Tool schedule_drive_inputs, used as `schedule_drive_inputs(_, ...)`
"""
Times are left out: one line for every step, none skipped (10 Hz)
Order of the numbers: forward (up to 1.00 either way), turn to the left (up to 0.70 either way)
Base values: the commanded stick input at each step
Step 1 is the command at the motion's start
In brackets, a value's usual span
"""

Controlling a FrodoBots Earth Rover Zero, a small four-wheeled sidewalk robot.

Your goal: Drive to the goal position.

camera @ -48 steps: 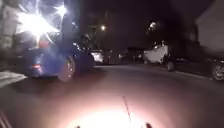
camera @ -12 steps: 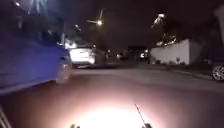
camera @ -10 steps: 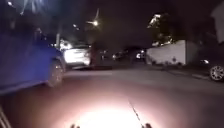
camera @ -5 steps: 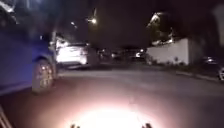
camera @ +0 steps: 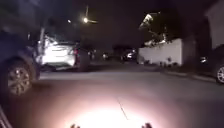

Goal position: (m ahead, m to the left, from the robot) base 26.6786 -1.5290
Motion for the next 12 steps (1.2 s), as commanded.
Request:
schedule_drive_inputs(1.0, 0.0)
schedule_drive_inputs(1.0, 0.0)
schedule_drive_inputs(1.0, 0.0)
schedule_drive_inputs(1.0, 0.0)
schedule_drive_inputs(1.0, 0.0)
schedule_drive_inputs(1.0, 0.1)
schedule_drive_inputs(1.0, 0.4)
schedule_drive_inputs(1.0, 0.4)
schedule_drive_inputs(1.0, 0.0)
schedule_drive_inputs(1.0, 0.0)
schedule_drive_inputs(1.0, 0.0)
schedule_drive_inputs(1.0, 0.0)
